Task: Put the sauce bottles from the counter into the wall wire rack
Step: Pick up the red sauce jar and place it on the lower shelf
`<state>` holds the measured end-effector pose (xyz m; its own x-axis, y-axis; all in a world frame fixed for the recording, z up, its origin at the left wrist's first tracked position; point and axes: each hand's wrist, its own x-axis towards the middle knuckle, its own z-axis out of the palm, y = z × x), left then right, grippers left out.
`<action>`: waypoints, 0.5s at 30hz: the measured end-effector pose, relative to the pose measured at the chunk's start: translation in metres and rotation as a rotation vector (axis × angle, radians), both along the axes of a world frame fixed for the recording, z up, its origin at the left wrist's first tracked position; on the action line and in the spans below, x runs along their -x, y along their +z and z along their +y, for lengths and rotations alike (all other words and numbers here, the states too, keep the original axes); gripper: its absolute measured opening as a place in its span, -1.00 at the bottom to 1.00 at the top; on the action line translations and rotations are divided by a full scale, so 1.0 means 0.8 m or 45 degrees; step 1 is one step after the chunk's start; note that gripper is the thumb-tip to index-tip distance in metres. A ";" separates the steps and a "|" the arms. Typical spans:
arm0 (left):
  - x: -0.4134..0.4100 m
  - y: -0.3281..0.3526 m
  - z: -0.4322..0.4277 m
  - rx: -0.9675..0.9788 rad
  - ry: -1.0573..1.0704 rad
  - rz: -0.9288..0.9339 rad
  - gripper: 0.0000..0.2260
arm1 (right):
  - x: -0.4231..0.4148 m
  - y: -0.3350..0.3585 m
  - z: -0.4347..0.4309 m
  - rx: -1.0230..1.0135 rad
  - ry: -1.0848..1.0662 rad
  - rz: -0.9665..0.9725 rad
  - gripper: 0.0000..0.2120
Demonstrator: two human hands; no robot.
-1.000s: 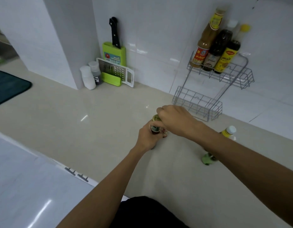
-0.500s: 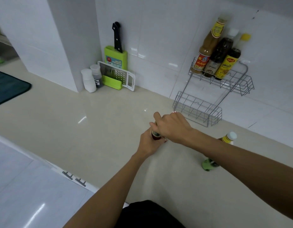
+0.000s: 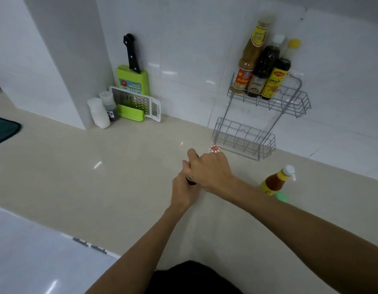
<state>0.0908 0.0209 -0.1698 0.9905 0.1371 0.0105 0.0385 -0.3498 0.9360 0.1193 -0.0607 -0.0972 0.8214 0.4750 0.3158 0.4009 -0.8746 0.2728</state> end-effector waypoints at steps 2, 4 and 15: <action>0.000 0.001 0.006 -0.005 -0.076 0.039 -0.72 | 0.000 0.003 -0.002 -0.043 0.025 0.165 -0.56; -0.001 0.003 0.017 -0.018 -0.193 0.141 -0.84 | -0.005 0.019 -0.005 -0.107 0.037 0.452 -0.48; -0.017 0.095 0.085 0.052 -0.704 0.055 -0.73 | -0.014 0.142 -0.017 -0.251 0.059 0.540 -0.50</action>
<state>0.1045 0.0891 -0.0941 0.9143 -0.4043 -0.0260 -0.1023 -0.2924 0.9508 0.1306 -0.0747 0.0161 0.8768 0.4788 0.0443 0.4808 -0.8719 -0.0931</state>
